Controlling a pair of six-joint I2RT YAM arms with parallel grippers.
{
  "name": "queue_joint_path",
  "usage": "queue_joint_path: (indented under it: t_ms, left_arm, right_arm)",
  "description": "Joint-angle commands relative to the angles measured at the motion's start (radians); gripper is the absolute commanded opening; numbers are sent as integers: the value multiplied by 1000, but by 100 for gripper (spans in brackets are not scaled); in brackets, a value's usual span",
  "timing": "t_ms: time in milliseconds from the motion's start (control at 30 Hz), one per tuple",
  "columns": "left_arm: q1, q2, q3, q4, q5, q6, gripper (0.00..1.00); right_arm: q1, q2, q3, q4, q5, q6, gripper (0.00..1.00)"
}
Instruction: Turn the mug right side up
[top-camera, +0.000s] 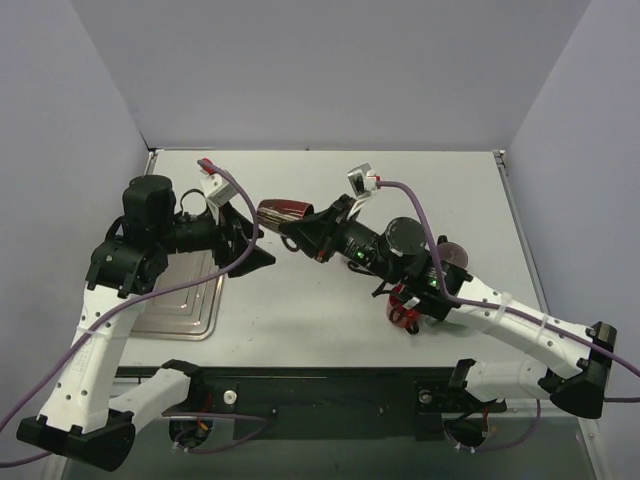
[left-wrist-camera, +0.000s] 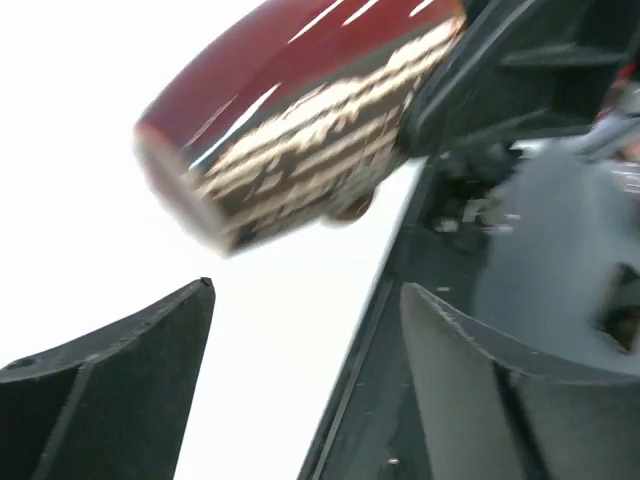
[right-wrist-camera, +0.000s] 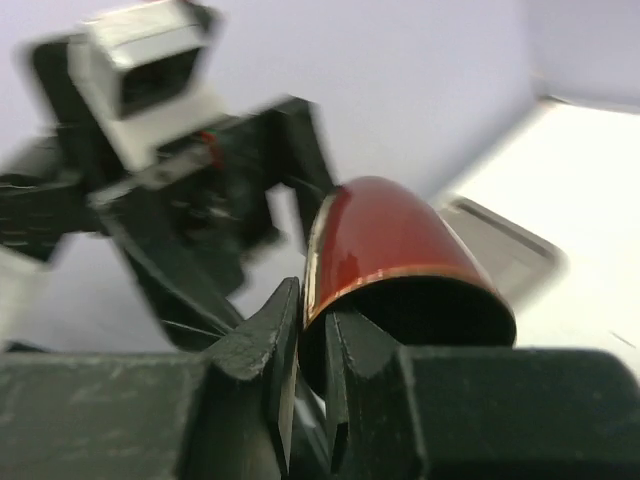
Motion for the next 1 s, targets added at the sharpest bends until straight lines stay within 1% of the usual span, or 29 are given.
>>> queue_joint_path:
  t_ms: [0,33,67,100,133,167,200,233,267,367,433,600,700,767,900,967]
  left_arm:
    - [38,-9,-32,-122,-347,180,88]
    - [56,-15,-46,-124,-384,189,88]
    - [90,-16,-69,-121,-448,191,88]
    - [113,-12,-84,-116,-470,194,88]
    - [166,-9,-113,-98,-490,192,88]
    - [194,-3,-129,-66,-483,194,89]
    - [247,-2,-167,-46,-487,192,89]
    - [266,6,-185,-2,-496,189,89]
    - [309,11,-224,14,-504,189,89]
    - [335,29,-305,95,-577,192,89]
    - [337,40,-337,123,-591,197,89]
    - [340,41,-379,161,-575,189,90]
    - [339,44,-387,169,-573,194,90]
    - [339,46,-385,169,-579,203,91]
    - [340,37,-403,191,-590,220,91]
    - [340,34,-409,195,-590,226,91]
  right_arm:
    - [-33,-90,148,-546,283,-199,0]
    - [-31,-83,173,-670,356,-214,0]
    - [-33,-54,199,-833,428,-233,0]
    - [-31,-18,200,-891,444,-238,0]
    - [-33,-3,190,-989,462,-238,0]
    - [-33,40,182,-1025,462,-233,0]
    - [-30,62,159,-1086,458,-216,0]
    - [-31,89,145,-1103,453,-209,0]
    - [-31,105,106,-1123,441,-189,0]
    - [-39,154,23,-1116,423,-140,0]
    - [-51,192,-19,-1097,377,-130,0]
    - [-62,240,-118,-989,306,-107,0]
    - [-109,258,-200,-886,249,-78,0]
    - [-118,266,-230,-841,226,-72,0]
    - [-122,290,-231,-830,237,-72,0]
    - [-123,296,-217,-853,232,-69,11]
